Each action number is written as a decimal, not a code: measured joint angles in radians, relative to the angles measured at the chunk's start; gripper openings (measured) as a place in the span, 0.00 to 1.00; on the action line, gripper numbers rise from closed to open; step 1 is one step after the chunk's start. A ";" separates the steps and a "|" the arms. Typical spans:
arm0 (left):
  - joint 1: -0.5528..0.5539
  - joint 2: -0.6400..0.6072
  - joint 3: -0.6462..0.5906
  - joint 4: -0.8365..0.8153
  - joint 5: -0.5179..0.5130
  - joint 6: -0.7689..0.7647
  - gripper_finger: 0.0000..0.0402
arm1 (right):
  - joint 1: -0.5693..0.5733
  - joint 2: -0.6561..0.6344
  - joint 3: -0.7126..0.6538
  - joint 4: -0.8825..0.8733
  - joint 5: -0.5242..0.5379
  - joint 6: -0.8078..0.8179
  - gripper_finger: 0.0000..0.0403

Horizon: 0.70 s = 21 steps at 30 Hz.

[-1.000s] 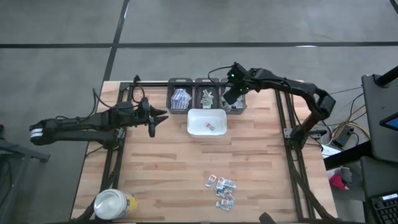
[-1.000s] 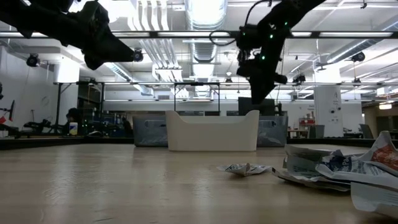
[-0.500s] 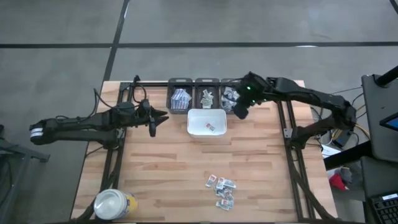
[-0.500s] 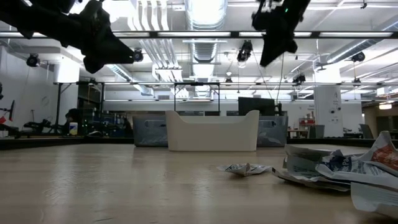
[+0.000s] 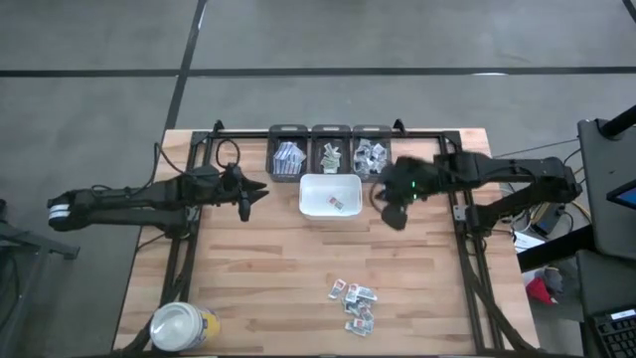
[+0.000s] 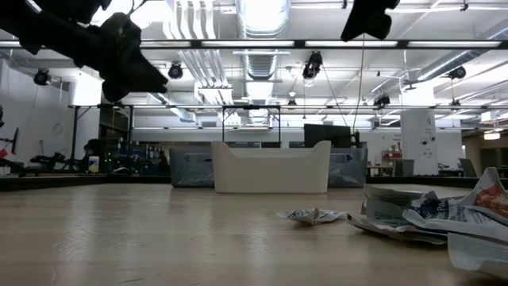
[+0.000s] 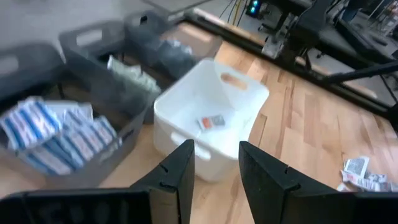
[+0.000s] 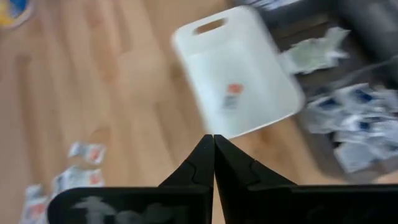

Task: Pick & Place First Aid Supplies
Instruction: Put the orange ointment pack into the white bin

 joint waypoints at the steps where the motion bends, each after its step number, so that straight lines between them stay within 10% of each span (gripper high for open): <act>1: 0.000 0.000 -0.007 -0.007 0.002 -0.012 0.30 | 0.032 0.005 -0.001 -0.001 -0.001 0.014 0.02; 21: -0.067 -0.001 -0.055 0.030 0.121 -0.188 0.30 | 0.522 0.024 -0.217 0.264 0.009 0.342 0.02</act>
